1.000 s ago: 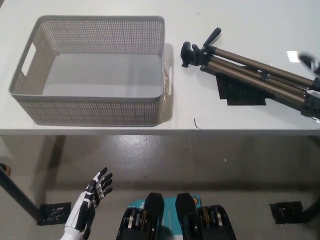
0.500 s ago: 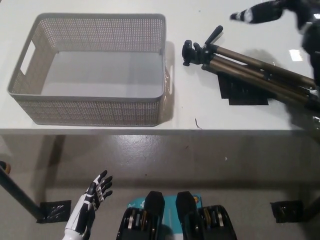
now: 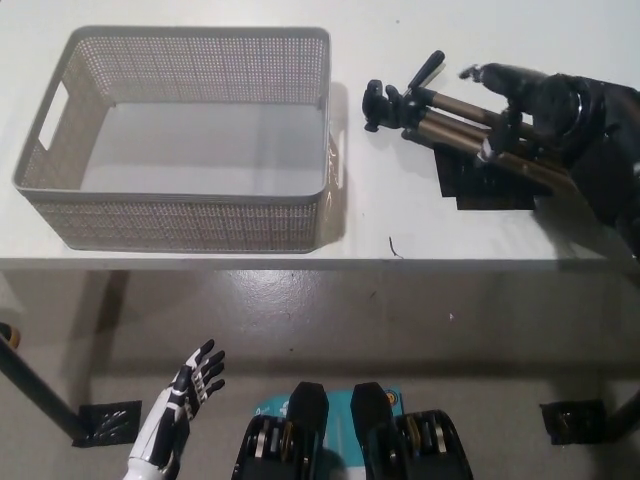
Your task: The robot uses its right hand to pick the tripod on the desk and places it into a rectangular container on the left.
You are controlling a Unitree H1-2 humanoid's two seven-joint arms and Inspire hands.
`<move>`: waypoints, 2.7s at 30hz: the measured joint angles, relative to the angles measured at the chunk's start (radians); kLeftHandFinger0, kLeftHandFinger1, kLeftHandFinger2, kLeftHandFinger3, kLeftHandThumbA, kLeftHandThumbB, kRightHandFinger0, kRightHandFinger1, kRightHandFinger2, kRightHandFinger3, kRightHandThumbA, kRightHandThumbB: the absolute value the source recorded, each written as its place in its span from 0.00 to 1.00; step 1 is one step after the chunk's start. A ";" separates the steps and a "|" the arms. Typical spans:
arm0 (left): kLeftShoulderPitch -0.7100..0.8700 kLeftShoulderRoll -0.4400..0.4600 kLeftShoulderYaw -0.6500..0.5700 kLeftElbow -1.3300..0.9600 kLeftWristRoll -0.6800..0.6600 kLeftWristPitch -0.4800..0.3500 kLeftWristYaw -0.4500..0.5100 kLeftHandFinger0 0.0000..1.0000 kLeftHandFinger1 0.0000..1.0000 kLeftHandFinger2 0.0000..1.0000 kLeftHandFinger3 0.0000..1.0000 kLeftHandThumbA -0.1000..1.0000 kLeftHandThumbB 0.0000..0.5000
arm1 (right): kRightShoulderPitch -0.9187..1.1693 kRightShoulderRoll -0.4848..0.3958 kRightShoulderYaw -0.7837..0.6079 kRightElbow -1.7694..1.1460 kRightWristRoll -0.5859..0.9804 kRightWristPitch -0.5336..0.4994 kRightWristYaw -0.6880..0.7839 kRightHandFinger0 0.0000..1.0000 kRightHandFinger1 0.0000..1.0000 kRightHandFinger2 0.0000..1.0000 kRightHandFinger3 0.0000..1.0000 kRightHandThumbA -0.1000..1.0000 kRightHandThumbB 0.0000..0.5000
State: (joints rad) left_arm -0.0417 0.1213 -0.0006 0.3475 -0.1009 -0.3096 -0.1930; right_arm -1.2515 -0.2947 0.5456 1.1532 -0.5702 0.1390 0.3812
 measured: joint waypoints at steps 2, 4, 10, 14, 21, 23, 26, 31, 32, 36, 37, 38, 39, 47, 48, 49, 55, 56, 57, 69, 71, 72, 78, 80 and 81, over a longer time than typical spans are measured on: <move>0.001 0.000 0.000 0.003 -0.002 -0.005 -0.003 1.00 1.00 1.00 1.00 1.00 1.00 | -0.011 0.004 0.033 0.057 -0.015 -0.001 -0.003 1.00 1.00 1.00 1.00 1.00 0.97; 0.002 0.001 0.000 0.005 -0.003 -0.010 -0.008 1.00 1.00 1.00 1.00 1.00 1.00 | -0.012 0.008 0.059 0.097 -0.030 -0.001 -0.008 1.00 1.00 1.00 1.00 1.00 0.92; 0.007 0.003 0.003 0.003 -0.003 -0.014 -0.014 1.00 1.00 1.00 1.00 1.00 1.00 | -0.010 0.010 0.126 0.195 -0.068 0.001 -0.041 1.00 1.00 1.00 1.00 1.00 0.89; 0.006 0.006 0.003 0.004 -0.002 -0.015 -0.017 1.00 1.00 1.00 1.00 1.00 1.00 | -0.001 0.009 0.122 0.224 -0.068 0.002 -0.065 1.00 1.00 1.00 1.00 1.00 0.92; 0.003 0.009 0.002 0.006 -0.003 -0.017 -0.021 1.00 1.00 1.00 1.00 1.00 1.00 | 0.028 0.015 0.057 0.238 -0.050 -0.002 -0.134 0.68 0.78 0.89 0.97 0.14 0.44; 0.004 0.009 0.003 0.006 -0.002 -0.017 -0.022 1.00 1.00 1.00 1.00 1.00 1.00 | 0.038 0.020 0.051 0.235 -0.048 -0.010 -0.173 0.23 0.34 0.50 0.72 0.00 0.48; 0.003 0.008 0.002 0.006 -0.002 -0.017 -0.022 1.00 1.00 1.00 1.00 1.00 1.00 | 0.054 0.024 0.051 0.235 -0.049 -0.024 -0.224 0.12 0.23 0.34 0.48 0.00 0.40; 0.004 0.008 0.003 0.009 -0.002 -0.017 -0.023 1.00 1.00 1.00 1.00 1.00 1.00 | 0.077 0.023 0.042 0.232 -0.047 -0.064 -0.334 0.11 0.44 0.80 0.77 0.00 0.30; 0.004 0.008 0.003 0.009 -0.002 -0.017 -0.023 1.00 1.00 1.00 1.00 1.00 1.00 | 0.086 0.024 0.037 0.232 -0.046 -0.075 -0.364 0.13 0.53 0.94 0.93 0.00 0.27; 0.004 0.009 0.002 0.011 -0.002 -0.017 -0.024 1.00 1.00 1.00 1.00 1.00 1.00 | 0.098 0.019 0.022 0.231 -0.044 -0.117 -0.443 0.14 0.66 1.00 1.00 0.00 0.24; 0.003 0.009 0.002 0.011 -0.002 -0.017 -0.025 1.00 1.00 1.00 1.00 1.00 1.00 | 0.102 0.019 0.016 0.231 -0.043 -0.129 -0.466 0.09 0.59 1.00 1.00 0.00 0.29; 0.004 0.009 0.002 0.011 -0.001 -0.017 -0.025 1.00 1.00 1.00 1.00 1.00 1.00 | 0.104 0.018 0.008 0.229 -0.042 -0.141 -0.487 0.02 0.52 0.92 0.98 0.00 0.31; 0.003 0.009 0.002 0.011 -0.001 -0.017 -0.025 1.00 1.00 1.00 1.00 1.00 1.00 | 0.106 0.018 0.002 0.228 -0.041 -0.151 -0.501 0.00 0.50 0.97 1.00 0.00 0.30; 0.004 0.009 0.002 0.013 -0.001 -0.017 -0.025 1.00 1.00 1.00 1.00 1.00 1.00 | 0.141 0.017 -0.106 0.090 -0.026 -0.223 -0.594 0.00 0.54 0.92 1.00 0.00 0.25; 0.004 0.009 0.001 0.013 -0.001 -0.017 -0.025 1.00 1.00 1.00 1.00 1.00 1.00 | 0.142 0.015 -0.124 0.060 -0.026 -0.224 -0.595 0.00 0.51 0.90 1.00 0.00 0.27; 0.004 0.009 0.001 0.013 -0.001 -0.017 -0.025 1.00 1.00 1.00 1.00 1.00 1.00 | 0.142 0.015 -0.135 0.034 -0.025 -0.226 -0.597 0.00 0.49 0.89 1.00 0.00 0.25; 0.005 0.009 0.001 0.014 0.000 -0.017 -0.025 1.00 1.00 1.00 1.00 1.00 1.00 | 0.124 0.000 -0.218 -0.147 -0.022 -0.239 -0.607 0.00 0.49 0.85 1.00 0.00 0.28; 0.005 0.010 0.001 0.015 0.000 -0.017 -0.025 1.00 1.00 1.00 1.00 1.00 1.00 | 0.114 -0.004 -0.227 -0.173 -0.023 -0.239 -0.607 0.00 0.47 0.85 0.98 0.00 0.29; 0.005 0.010 0.001 0.016 0.000 -0.017 -0.025 1.00 1.00 1.00 1.00 1.00 1.00 | 0.103 -0.008 -0.231 -0.196 -0.024 -0.239 -0.607 0.00 0.47 0.85 0.98 0.00 0.29; 0.015 0.028 -0.007 0.041 0.009 -0.035 -0.038 1.00 1.00 1.00 1.00 1.00 1.00 | -0.014 -0.023 -0.242 -0.444 -0.032 -0.243 -0.598 0.00 0.43 0.79 0.96 0.00 0.28; 0.018 0.030 -0.008 0.041 0.009 -0.036 -0.044 1.00 1.00 1.00 1.00 1.00 1.00 | -0.032 -0.011 -0.231 -0.466 -0.041 -0.244 -0.595 0.00 0.43 0.80 0.97 0.00 0.33; 0.019 0.030 -0.008 0.041 0.009 -0.036 -0.047 1.00 1.00 1.00 1.00 1.00 1.00 | -0.042 -0.003 -0.220 -0.475 -0.048 -0.246 -0.594 0.00 0.43 0.80 0.97 0.00 0.33; 0.024 0.029 -0.013 0.041 0.009 -0.039 -0.049 1.00 1.00 1.00 1.00 1.00 1.00 | -0.073 0.072 -0.150 -0.496 -0.086 -0.242 -0.562 0.00 0.28 0.78 0.80 0.00 0.32; 0.024 0.029 -0.015 0.041 0.010 -0.040 -0.050 1.00 1.00 1.00 1.00 1.00 1.00 | -0.073 0.107 -0.121 -0.492 -0.102 -0.242 -0.555 0.00 0.29 0.79 0.80 0.00 0.36; 0.024 0.029 -0.016 0.041 0.011 -0.039 -0.050 1.00 1.00 1.00 1.00 1.00 1.00 | -0.072 0.122 -0.108 -0.488 -0.108 -0.242 -0.551 0.00 0.26 0.76 0.75 0.00 0.39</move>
State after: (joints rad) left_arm -0.0181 0.1507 -0.0167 0.3883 -0.0903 -0.3491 -0.2429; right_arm -1.3238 -0.1723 0.4375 0.6655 -0.6785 -0.1029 -0.1695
